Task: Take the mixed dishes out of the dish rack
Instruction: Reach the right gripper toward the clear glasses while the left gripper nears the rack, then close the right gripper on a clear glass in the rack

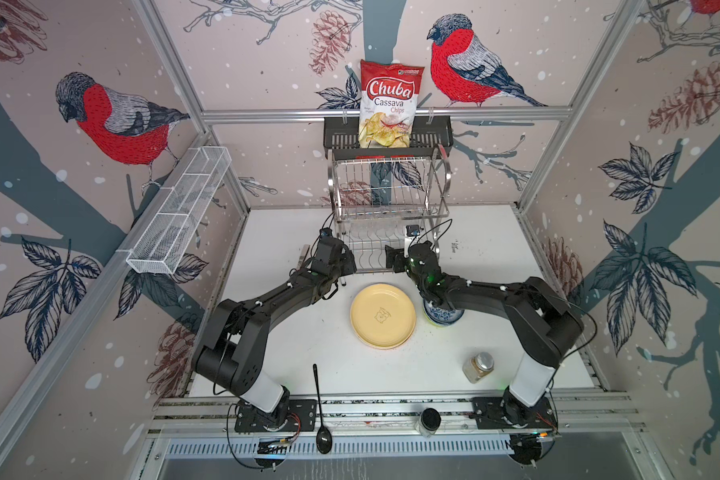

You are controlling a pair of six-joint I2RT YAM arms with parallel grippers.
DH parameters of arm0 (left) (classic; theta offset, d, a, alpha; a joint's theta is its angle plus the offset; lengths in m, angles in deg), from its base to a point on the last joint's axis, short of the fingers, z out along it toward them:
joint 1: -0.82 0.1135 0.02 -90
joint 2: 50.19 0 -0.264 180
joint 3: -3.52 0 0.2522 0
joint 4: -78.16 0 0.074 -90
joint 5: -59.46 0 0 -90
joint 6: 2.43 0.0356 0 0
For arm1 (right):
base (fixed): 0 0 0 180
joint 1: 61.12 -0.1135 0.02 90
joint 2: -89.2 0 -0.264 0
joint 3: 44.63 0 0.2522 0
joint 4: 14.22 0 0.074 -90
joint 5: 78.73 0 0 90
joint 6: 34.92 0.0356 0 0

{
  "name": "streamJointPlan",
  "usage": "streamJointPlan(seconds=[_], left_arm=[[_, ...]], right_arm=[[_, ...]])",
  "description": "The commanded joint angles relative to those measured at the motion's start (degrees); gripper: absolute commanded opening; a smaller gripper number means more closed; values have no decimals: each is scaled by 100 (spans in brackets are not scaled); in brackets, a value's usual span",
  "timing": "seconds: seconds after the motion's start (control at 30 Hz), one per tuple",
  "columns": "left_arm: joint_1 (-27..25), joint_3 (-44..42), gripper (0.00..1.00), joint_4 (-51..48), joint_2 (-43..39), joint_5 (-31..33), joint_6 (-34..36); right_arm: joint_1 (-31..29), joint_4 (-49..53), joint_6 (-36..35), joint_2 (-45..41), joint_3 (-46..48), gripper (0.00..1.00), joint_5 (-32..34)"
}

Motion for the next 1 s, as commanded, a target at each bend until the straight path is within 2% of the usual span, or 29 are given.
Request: streamJointPlan(seconds=[0.0, 0.13, 0.27, 0.7, 0.97], left_arm=[[8, 127, 43, -12, 119, -123, 195], [8, 124, 26, -19, 177, -146, 196], [8, 98, 17, -52, 152, -183, 203], [8, -130, 7, -54, -32, -544, 126], [7, -293, 6, -7, -130, -683, 80]], right_arm=[[16, -584, -207, 266, -271, 92, -166], [48, -546, -256, 576, -623, 92, -98], [97, -625, -323, 810, -855, 94, -181], [306, -764, -708, 1804, -1916, 99, 19], [475, -339, -1045, 2559, -2995, 99, 105]])
